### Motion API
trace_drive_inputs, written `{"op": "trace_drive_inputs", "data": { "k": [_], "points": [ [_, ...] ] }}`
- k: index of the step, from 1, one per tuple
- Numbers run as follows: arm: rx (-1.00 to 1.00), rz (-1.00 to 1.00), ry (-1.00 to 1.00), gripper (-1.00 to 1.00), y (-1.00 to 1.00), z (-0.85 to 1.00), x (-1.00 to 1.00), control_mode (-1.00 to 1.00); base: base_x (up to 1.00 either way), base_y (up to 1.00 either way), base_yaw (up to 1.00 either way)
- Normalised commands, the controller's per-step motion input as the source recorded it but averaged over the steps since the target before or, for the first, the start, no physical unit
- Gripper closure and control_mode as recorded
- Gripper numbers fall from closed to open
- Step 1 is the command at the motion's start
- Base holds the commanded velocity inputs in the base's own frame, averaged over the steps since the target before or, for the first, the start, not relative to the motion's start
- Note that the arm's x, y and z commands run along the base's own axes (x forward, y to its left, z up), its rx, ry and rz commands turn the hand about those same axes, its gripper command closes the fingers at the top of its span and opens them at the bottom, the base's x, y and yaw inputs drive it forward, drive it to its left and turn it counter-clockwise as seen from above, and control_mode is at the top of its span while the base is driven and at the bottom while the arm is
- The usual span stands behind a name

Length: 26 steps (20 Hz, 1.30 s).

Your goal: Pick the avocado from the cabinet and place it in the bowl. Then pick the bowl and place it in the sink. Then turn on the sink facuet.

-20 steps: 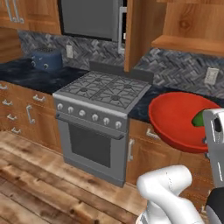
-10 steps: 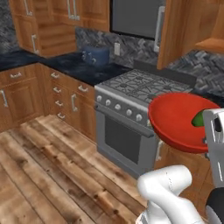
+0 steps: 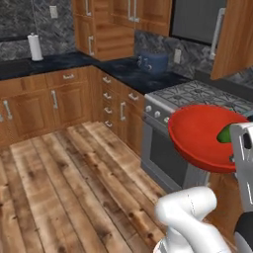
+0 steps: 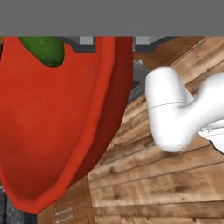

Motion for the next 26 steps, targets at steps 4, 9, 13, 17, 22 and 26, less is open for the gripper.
{"op": "trace_drive_inputs", "data": {
  "k": [4,9,13,17,22,26],
  "points": [
    [0.00,0.00,0.00,1.00,0.00,0.00,0.00,1.00,0.04,0.37,0.32],
    [0.00,0.00,0.00,1.00,0.00,0.00,0.00,1.00,0.57,0.88,0.19],
    [0.00,0.00,0.00,1.00,0.00,0.00,0.00,1.00,0.87,0.97,0.18],
    [0.00,0.00,0.00,1.00,0.00,0.00,0.00,1.00,0.92,0.89,0.16],
    [0.00,0.00,0.00,1.00,0.00,0.00,0.00,1.00,0.86,0.88,0.15],
    [0.00,0.00,0.00,1.00,0.00,0.00,0.00,1.00,0.85,0.90,0.16]
  ]
}}
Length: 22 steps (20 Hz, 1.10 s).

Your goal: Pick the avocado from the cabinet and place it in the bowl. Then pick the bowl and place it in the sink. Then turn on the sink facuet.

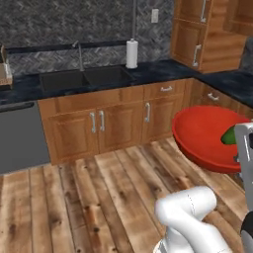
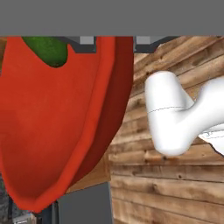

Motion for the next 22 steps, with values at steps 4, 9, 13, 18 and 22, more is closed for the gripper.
{"op": "trace_drive_inputs", "data": {
  "k": [4,9,13,18,22],
  "points": [
    [0.00,0.00,0.00,1.00,0.00,0.00,0.00,1.00,0.98,0.62,0.18],
    [0.00,0.00,0.00,1.00,0.00,0.00,0.00,1.00,1.00,0.08,0.16],
    [0.00,0.00,0.00,1.00,0.00,0.00,0.00,1.00,0.90,-0.07,0.09],
    [0.00,0.00,0.00,1.00,0.00,0.00,0.00,1.00,0.90,0.00,0.07],
    [0.00,0.00,0.00,1.00,0.00,0.00,0.00,1.00,0.91,0.00,0.10]
  ]
}}
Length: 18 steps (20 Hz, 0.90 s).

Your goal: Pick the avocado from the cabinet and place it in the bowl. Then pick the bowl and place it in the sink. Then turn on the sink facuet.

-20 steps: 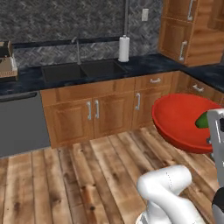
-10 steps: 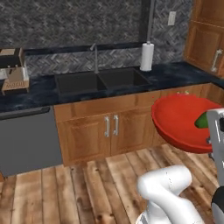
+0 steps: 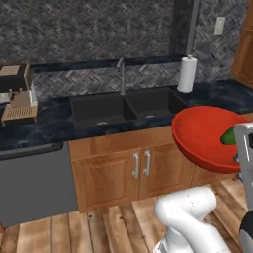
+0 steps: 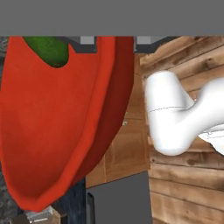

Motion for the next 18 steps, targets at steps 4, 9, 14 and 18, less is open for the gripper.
{"op": "trace_drive_inputs", "data": {
  "k": [4,9,14,18],
  "points": [
    [0.00,0.00,0.00,1.00,0.00,0.00,0.00,1.00,0.92,0.00,0.10],
    [0.00,0.00,0.00,1.00,0.00,0.00,0.00,1.00,0.84,-0.05,0.10],
    [0.00,0.00,0.00,1.00,0.00,0.00,0.00,1.00,0.64,-0.21,0.13],
    [0.00,0.00,0.00,1.00,0.00,0.00,0.00,1.00,0.57,-0.20,0.12]
  ]
}}
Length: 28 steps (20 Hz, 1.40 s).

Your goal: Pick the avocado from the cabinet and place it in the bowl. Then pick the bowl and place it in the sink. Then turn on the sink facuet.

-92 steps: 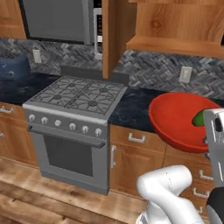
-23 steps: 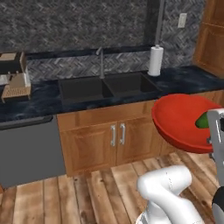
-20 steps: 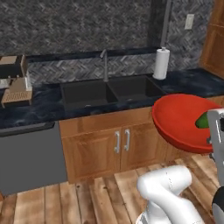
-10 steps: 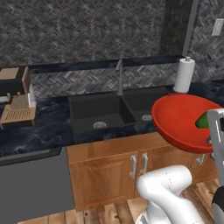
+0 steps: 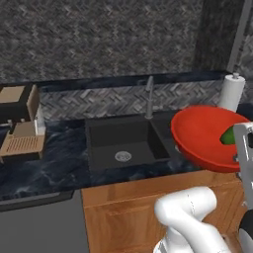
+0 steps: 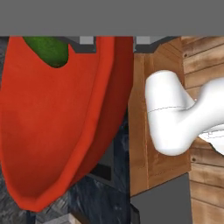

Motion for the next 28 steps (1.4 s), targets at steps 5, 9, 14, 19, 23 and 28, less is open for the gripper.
{"op": "trace_drive_inputs", "data": {
  "k": [5,9,14,19,23,28],
  "points": [
    [0.00,0.00,0.00,1.00,0.00,0.00,0.00,1.00,0.33,-0.33,0.11],
    [0.00,0.00,0.00,1.00,0.00,0.00,0.00,1.00,0.37,-0.37,0.05],
    [0.00,0.00,0.00,1.00,0.00,0.00,0.00,1.00,0.43,-0.44,0.02],
    [0.00,0.00,0.00,1.00,0.00,0.00,0.00,1.00,0.46,-0.07,0.00],
    [0.00,0.00,0.00,1.00,0.00,0.00,0.00,1.00,0.42,-0.01,0.00],
    [0.00,0.00,0.00,1.00,0.00,0.00,0.00,1.00,0.34,0.00,0.00]
  ]
}}
